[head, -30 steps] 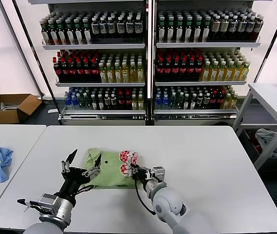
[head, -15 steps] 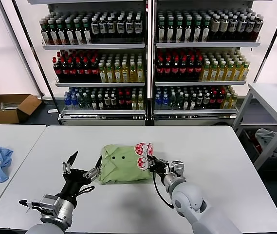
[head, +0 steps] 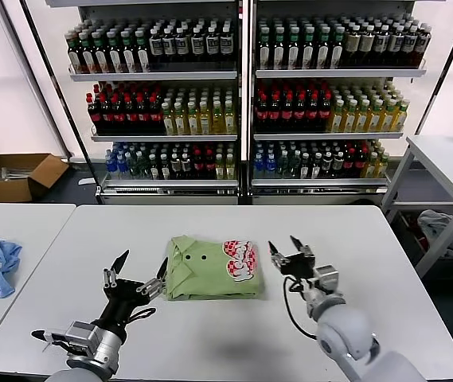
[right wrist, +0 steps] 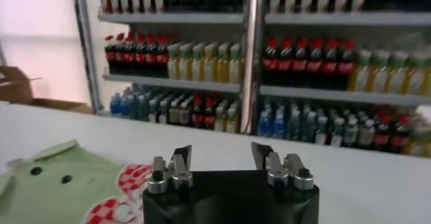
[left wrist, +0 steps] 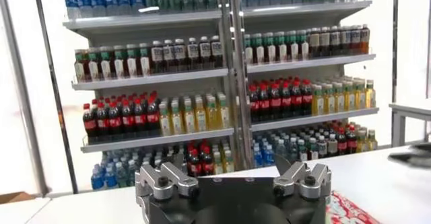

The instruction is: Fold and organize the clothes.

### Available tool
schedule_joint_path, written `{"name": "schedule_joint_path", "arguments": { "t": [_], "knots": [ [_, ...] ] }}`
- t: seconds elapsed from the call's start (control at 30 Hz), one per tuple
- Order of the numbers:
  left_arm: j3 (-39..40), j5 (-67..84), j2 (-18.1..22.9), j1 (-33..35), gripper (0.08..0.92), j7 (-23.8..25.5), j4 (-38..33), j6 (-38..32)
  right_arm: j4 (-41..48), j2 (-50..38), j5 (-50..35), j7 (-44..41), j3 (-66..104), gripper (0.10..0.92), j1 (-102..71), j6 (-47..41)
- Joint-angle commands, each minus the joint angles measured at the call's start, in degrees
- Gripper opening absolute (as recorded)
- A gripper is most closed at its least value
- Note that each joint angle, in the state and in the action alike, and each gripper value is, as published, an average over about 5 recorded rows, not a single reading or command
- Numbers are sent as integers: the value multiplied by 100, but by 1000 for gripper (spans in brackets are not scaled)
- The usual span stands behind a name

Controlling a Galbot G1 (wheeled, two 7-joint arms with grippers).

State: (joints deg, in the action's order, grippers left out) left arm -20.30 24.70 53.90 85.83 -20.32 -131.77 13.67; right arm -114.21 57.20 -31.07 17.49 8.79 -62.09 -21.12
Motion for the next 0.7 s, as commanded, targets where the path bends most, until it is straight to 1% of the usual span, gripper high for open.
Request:
{"name": "schedule_joint_path", "arguments": {
  "t": [0.03, 0.17, 0.27, 0.37, 0.5, 0.6, 0.7],
  "knots": [
    [101, 61, -49, 53, 823, 122, 213, -252, -2108, -528, 639, 390, 3168, 671, -3817, 1131],
    [139, 57, -168, 218, 823, 219, 361, -696, -2434, -241, 1104, 622, 3690, 781, -5134, 1970],
    [114, 90, -246, 357, 823, 228, 422, -1096, -2437, 7, 1600, 721, 3650, 816, -5662, 2799],
    [64, 156, -275, 477, 823, 225, 422, -1374, -2299, 192, 1838, 791, 3359, 822, -5957, 3486],
    [8, 104, -257, 557, 823, 215, 518, -1615, -1830, 255, 2134, 795, 2992, 823, -6093, 4282],
    [-25, -38, -236, 627, 823, 217, 690, -1864, -1559, 248, 2191, 797, 2911, 823, -6049, 4575],
    [-98, -95, -233, 765, 823, 200, 806, -2040, -1531, 221, 2145, 766, 2947, 823, -5995, 4630]
  ]
}}
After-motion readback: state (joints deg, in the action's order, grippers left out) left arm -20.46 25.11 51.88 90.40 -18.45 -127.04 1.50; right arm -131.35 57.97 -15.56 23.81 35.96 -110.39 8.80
